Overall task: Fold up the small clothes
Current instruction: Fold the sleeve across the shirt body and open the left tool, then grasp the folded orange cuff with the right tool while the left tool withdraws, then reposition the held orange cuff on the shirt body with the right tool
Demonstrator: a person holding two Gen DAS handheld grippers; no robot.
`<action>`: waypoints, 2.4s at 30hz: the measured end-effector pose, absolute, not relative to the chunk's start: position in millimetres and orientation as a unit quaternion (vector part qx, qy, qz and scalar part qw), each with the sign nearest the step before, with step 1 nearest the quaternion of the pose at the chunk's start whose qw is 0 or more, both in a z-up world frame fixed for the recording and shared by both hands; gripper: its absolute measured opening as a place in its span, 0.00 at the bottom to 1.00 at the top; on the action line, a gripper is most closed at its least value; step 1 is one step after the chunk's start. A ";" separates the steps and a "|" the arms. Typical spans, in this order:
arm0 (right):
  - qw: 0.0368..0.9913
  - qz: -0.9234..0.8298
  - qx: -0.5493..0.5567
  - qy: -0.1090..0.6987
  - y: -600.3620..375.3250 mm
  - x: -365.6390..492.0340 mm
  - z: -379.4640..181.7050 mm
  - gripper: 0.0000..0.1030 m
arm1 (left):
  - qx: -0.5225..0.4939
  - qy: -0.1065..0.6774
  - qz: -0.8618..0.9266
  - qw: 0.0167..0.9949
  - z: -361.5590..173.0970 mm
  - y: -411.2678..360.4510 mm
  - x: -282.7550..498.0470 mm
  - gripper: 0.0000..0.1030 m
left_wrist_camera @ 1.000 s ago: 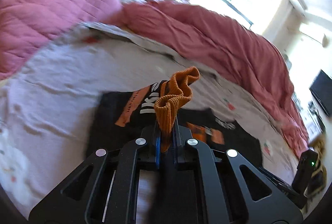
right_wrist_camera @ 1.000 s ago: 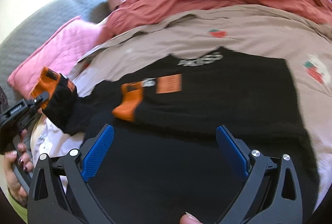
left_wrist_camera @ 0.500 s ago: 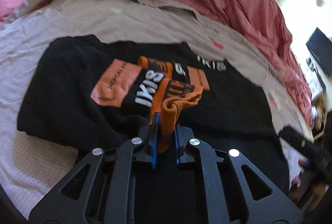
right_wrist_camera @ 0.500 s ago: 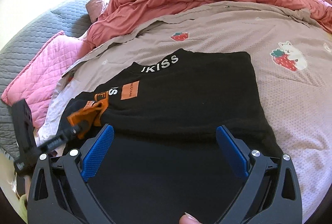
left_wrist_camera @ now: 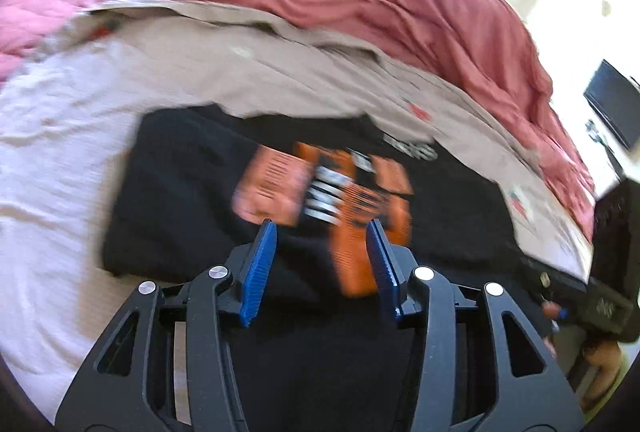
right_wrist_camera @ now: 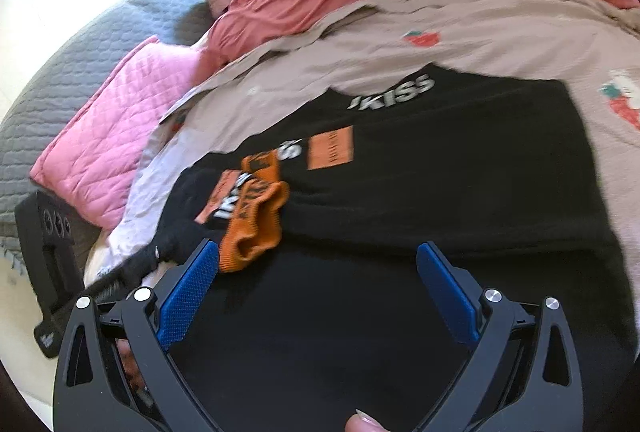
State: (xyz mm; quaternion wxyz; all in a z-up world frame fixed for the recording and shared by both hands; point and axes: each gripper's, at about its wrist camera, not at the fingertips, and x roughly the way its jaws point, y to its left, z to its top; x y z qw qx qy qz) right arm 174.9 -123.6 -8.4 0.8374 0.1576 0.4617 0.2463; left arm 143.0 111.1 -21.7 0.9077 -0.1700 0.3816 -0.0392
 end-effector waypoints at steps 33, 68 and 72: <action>0.801 0.266 0.178 0.505 -60.3 191.9 -46.9 0.30 | -0.221 0.342 0.075 0.910 -14.0 187.3 134.3 0.79; 0.910 0.152 -0.001 0.386 -195.3 227.9 22.3 0.07 | -0.154 0.351 0.031 0.923 -12.6 141.7 147.2 0.84; 0.897 0.141 0.004 0.418 -206.0 230.3 -4.0 0.08 | -0.120 0.357 0.013 0.926 -13.6 112.2 164.9 0.84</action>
